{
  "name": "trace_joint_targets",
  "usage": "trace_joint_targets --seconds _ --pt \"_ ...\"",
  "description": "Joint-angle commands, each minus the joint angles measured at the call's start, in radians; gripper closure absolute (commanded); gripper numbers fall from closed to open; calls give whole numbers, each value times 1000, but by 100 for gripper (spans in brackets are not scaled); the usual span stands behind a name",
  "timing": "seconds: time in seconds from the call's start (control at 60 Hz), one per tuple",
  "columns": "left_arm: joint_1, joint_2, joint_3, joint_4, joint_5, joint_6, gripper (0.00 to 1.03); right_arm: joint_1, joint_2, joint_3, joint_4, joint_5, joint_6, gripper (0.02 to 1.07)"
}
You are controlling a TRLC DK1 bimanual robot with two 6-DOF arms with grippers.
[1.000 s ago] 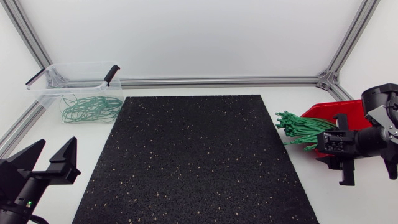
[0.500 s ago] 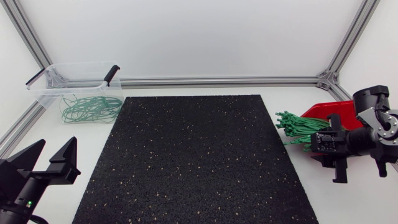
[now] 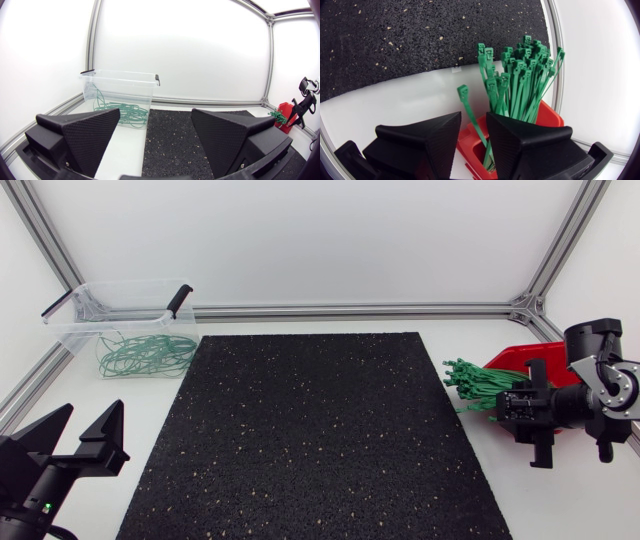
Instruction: Take a green cable tie from the red box, thread the tail through the head to close it, then place it in the transparent bin on the left.
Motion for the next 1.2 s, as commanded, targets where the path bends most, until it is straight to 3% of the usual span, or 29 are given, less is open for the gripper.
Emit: trace_joint_targets --seconds 0.0,0.083,0.4,0.617,0.7,0.883,1.183 --pt "-6 4 -39 -20 -5 -14 4 5 -22 -43 5 11 -33 71" --pt "-6 4 -39 -20 -5 -16 4 5 -27 -64 14 14 -46 80" --pt "-6 4 -38 -25 -4 -14 4 9 -63 -124 128 29 -59 83" --pt "-6 4 -38 -25 -4 -16 4 14 -117 -136 131 31 -95 101" --pt "-6 4 -38 -25 -4 -16 4 14 -125 -141 126 31 -105 101" --pt "-7 4 -38 -25 -4 -16 4 14 -172 -127 79 29 -105 101" --pt "-7 -9 -39 -15 -4 -10 4 16 -316 14 -124 -61 -34 101"
